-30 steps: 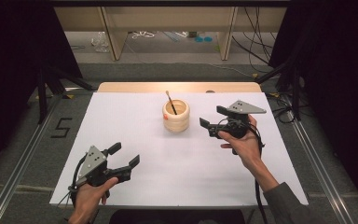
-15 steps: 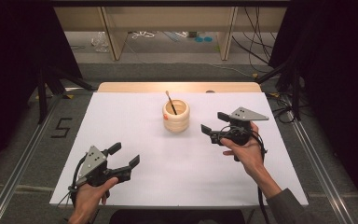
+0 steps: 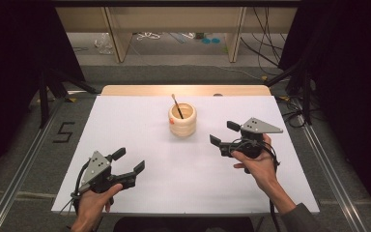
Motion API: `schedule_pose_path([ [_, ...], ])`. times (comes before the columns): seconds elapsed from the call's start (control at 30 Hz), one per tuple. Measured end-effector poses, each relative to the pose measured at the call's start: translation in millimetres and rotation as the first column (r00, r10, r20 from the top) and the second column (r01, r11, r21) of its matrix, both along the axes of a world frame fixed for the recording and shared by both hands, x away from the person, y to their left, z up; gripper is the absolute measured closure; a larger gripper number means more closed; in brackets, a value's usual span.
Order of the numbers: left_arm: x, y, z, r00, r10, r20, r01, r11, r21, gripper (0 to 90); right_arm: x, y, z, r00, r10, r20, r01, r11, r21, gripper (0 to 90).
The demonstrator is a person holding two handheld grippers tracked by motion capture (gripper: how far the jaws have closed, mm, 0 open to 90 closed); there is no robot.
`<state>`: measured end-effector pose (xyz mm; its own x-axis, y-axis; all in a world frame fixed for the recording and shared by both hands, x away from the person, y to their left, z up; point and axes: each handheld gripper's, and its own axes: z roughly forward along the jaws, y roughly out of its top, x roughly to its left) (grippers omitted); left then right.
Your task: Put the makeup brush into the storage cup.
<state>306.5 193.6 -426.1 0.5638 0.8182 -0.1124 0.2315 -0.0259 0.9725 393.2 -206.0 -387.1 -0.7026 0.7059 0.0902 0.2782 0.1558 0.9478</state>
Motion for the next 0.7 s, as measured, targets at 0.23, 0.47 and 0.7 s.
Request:
schedule_pose_path([
  [0.23, 0.4, 0.3, -0.1, 1.0000, -0.002, 0.003, 0.002, 1.0000, 0.002, 18.3, -6.6, -0.9, -4.8, 0.9999, -0.001, 0.017, 0.001, 1.000, 0.006, 16.9],
  [0.47, 0.0, 0.4, 0.1, 1.0000, -0.001, 0.002, 0.001, 1.0000, 0.001, 18.3, -14.9, -3.2, -8.8, 0.9999, 0.001, 0.011, -0.001, 1.000, 0.000, 17.0],
  [0.7, -0.1, 0.3, 0.2, 1.0000, -0.001, 0.002, 0.001, 1.0000, 0.002, 18.3, -24.3, -2.8, -12.9, 0.9997, 0.019, 0.013, -0.019, 1.000, 0.013, 16.9],
])
